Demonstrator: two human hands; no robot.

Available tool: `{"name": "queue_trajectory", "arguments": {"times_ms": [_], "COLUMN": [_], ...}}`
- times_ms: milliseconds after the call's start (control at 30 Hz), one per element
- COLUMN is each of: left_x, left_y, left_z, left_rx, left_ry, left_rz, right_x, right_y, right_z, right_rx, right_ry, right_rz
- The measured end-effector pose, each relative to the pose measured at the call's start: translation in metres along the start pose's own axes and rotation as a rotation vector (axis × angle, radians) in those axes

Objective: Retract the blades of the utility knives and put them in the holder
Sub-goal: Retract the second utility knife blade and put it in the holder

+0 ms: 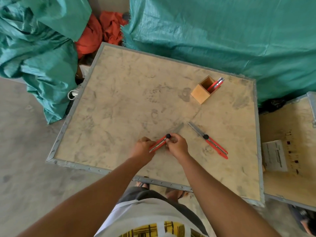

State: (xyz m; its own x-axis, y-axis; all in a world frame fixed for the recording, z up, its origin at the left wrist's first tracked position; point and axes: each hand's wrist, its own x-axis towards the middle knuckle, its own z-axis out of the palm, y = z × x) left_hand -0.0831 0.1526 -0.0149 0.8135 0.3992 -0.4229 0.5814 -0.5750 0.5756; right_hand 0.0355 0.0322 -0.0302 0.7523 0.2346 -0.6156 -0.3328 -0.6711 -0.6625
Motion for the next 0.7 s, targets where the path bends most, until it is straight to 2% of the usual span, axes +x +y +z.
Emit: {"name": "queue_trajectory", "arguments": {"times_ms": [133, 267, 433, 600, 700], "left_x": [-0.007, -0.014, -0.015, -0.018, -0.022], "left_y": [-0.001, 0.006, 0.027, 0.063, 0.088], "left_z": [0.002, -0.005, -0.023, -0.049, -0.059], "left_rx": [-0.073, -0.171, -0.263, -0.408, -0.519], "left_ry": [0.048, 0.082, 0.074, -0.076, -0.056], "left_rz": [0.056, 0.088, 0.139, 0.133, 0.173], "right_x": [-0.012, -0.022, -0.028, -0.031, -0.035], "right_y": [-0.007, -0.019, -0.044, -0.072, -0.086], "right_z": [-0.004, -0.018, -0.050, -0.097, -0.124], "right_rx": [0.156, 0.303, 0.335, 0.310, 0.325], "right_ry": [0.070, 0.056, 0.034, 0.036, -0.007], "right_rz": [0.030, 0.016, -0.063, -0.151, -0.228]}}
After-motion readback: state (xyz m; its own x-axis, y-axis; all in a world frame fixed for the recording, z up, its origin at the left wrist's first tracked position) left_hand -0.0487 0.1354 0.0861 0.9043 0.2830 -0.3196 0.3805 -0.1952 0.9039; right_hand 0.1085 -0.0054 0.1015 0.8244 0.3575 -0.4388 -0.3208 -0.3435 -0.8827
